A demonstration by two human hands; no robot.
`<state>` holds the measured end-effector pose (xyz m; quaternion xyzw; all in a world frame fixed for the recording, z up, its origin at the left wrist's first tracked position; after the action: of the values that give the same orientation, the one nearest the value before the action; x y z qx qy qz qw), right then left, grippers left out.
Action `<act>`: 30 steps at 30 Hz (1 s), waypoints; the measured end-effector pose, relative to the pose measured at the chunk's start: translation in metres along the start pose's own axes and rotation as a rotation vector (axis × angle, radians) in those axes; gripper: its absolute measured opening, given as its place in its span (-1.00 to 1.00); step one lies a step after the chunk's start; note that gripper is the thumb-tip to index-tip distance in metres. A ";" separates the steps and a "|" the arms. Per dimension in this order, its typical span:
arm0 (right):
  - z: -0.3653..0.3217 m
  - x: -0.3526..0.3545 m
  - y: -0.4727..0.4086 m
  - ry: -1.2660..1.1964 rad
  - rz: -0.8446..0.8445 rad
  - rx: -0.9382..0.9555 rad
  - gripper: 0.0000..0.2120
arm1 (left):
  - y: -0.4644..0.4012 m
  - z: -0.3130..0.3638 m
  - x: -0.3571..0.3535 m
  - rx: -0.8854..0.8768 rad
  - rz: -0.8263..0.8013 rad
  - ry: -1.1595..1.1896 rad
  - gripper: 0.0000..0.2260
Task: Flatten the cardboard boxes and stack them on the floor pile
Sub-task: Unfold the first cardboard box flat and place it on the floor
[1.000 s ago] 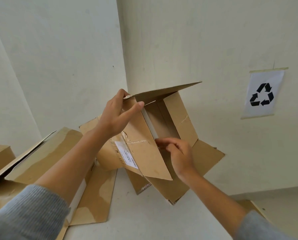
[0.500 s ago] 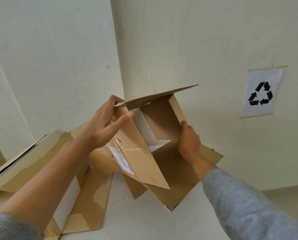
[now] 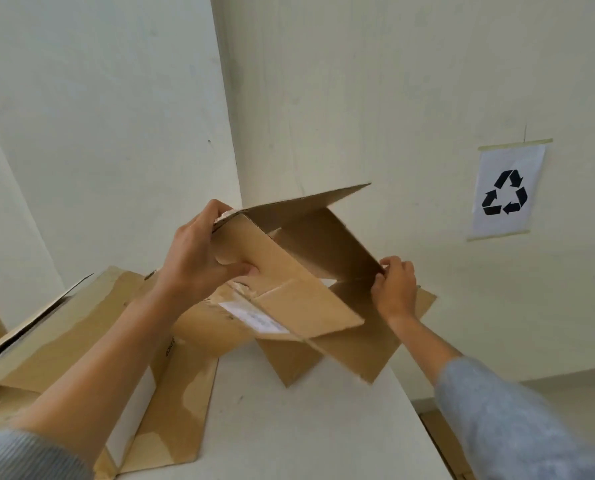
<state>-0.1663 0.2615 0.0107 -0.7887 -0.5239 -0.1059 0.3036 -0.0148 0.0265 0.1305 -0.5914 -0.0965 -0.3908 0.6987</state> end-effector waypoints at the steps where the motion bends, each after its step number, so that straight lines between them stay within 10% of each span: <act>1: 0.004 -0.002 0.007 -0.005 -0.032 0.013 -0.76 | 0.000 0.000 0.000 0.044 0.038 0.010 -0.44; 7: 0.033 -0.010 0.059 0.032 -0.075 -0.188 -0.79 | 0.004 -0.011 -0.021 -0.079 0.007 -0.034 -0.84; 13: 0.004 -0.005 0.056 -1.044 -0.321 -0.621 -0.62 | 0.011 -0.003 -0.028 -0.102 0.071 0.065 -0.76; 25: -0.072 0.009 0.027 -1.287 -0.086 -0.164 -0.22 | -0.005 0.005 -0.001 0.248 0.299 0.335 -0.90; 30: -0.090 0.013 0.014 -1.015 -0.126 -0.079 -0.46 | -0.012 0.009 -0.002 0.376 0.380 0.401 -0.82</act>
<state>-0.1342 0.2145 0.0835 -0.7184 -0.6476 0.2525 -0.0260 -0.0213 0.0355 0.1404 -0.3709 0.0844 -0.3374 0.8611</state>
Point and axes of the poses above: each hand's wrist, its own y-axis away from the middle knuckle, its own x-axis out of the back of the hand, z = x × y, the point moved 1 cm from there along -y, towards the middle knuckle, and after that the axes turned 3 degrees about -x, right-handed, at the moved point
